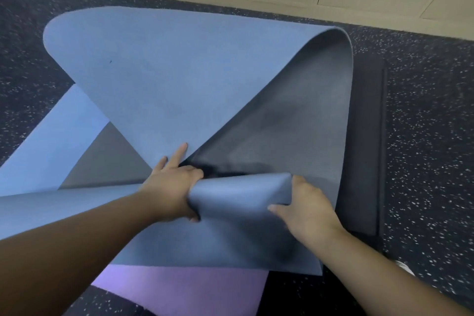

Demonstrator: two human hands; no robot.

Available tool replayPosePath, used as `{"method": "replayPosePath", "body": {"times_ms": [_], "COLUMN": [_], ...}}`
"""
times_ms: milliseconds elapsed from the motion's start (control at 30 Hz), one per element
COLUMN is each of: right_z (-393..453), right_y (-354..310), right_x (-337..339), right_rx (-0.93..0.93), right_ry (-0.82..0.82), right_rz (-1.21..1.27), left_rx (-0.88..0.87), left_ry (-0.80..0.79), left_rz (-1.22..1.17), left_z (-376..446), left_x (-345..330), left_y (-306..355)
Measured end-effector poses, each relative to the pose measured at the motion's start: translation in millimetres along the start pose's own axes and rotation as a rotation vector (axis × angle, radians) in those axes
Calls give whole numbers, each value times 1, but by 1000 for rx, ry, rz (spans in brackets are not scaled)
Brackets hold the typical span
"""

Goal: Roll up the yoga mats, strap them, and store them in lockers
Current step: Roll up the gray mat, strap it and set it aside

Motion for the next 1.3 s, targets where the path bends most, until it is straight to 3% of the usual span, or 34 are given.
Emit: {"method": "replayPosePath", "body": {"times_ms": [133,267,400,467,567,733,833,933,1033,1133,1300], "right_z": [1,1,-6,-4,1,4,1,-1,-2,-5,1], "right_y": [-8,-18,-18,-12,-1,7,0,-12,-16,-13,-9], "right_x": [18,34,35,36,40,19,12,6,-12,-13,-6], "right_rx": [186,280,382,378,316,126,256,409,468,475,376], "right_ry": [277,346,415,451,500,295,408,462,329,277,112], "right_rz": [120,329,366,394,386,280,153,-67,-322,-392,-403], "left_rx": [3,-140,-193,-228,-268,-173,-216,-229,-256,-146,-31], "left_ry": [371,798,1039,1078,979,607,499,413,309,125,6], "left_rz": [-66,-11,-203,-296,-144,74,186,184,112,-151,-150], "left_z": [-2,-9,-19,-20,-16,-13,-14,-15,-19,-21,-16], "left_x": [32,69,95,93,60,-14,-23,-31,-26,-15,-15], "left_y": [-1,2,19,25,30,24,22,15,10,-4,-12]}}
Point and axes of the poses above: each hand's wrist, its own z-axis towards the middle knuckle, its own x-axis out of the back of the hand, y = z × x, the point moved 1 cm from there along z, towards the middle knuckle, and after that the axes turned 12 degrees about -z, right-handed, at the moved point
